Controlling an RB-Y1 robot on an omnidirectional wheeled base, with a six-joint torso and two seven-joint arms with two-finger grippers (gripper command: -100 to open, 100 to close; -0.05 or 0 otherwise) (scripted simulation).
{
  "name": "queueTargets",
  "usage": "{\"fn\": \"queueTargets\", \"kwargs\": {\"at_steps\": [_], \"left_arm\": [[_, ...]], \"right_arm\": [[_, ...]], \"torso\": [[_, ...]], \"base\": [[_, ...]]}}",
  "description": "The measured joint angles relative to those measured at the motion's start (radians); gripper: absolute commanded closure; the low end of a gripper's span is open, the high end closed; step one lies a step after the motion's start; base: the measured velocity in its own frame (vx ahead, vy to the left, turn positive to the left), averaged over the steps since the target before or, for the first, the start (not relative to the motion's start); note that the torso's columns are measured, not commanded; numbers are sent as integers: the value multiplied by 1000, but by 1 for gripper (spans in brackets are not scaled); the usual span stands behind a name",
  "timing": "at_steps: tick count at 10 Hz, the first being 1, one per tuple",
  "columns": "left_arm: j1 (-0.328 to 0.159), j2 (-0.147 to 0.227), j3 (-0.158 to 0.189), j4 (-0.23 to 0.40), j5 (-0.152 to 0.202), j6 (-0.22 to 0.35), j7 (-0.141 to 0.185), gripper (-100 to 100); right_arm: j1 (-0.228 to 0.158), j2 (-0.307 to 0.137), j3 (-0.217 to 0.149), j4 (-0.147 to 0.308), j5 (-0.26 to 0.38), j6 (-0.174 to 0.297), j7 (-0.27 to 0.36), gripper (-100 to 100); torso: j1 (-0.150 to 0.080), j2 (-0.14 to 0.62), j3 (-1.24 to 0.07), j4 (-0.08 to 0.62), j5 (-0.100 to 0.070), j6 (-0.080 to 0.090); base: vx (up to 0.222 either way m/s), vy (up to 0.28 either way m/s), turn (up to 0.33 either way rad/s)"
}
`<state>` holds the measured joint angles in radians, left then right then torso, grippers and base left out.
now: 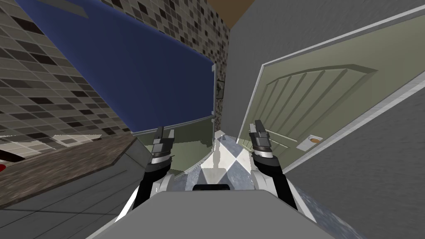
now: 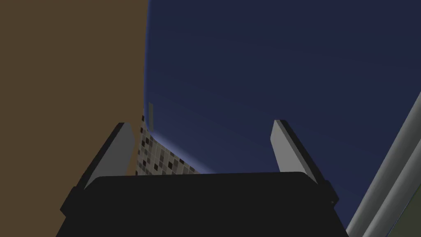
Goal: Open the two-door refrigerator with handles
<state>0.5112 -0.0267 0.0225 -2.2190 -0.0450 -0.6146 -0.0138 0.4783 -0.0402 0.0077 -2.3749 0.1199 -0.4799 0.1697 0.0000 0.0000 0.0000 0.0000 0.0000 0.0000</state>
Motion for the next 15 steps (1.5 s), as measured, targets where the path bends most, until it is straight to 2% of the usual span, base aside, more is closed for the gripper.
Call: {"fn": "queueTargets", "kwargs": {"at_steps": [2,9,10,12,15], "left_arm": [[0,0,0,0,0,0,0,0],[0,0,0,0,0,0,0,0],[0,0,0,0,0,0,0,-100],[-25,51,-2,24,3,12,2,-100],[-85,132,-11,78,15,58,12,-100]], "right_arm": [[0,0,0,0,0,0,0,0],[0,0,0,0,0,0,0,0],[0,0,0,0,0,0,0,0],[0,0,0,0,0,0,0,0],[0,0,0,0,0,0,0,0]], "torso": [[0,104,-209,105,0,0],[0,618,-1234,617,0,0],[0,691,-1382,691,0,0],[0,734,-1471,734,0,0],[0,738,-1476,738,0,0]], "base": [[0,0,0],[0,0,0],[6,-3,-20],[4,-7,-35],[8,-10,-41]]}}
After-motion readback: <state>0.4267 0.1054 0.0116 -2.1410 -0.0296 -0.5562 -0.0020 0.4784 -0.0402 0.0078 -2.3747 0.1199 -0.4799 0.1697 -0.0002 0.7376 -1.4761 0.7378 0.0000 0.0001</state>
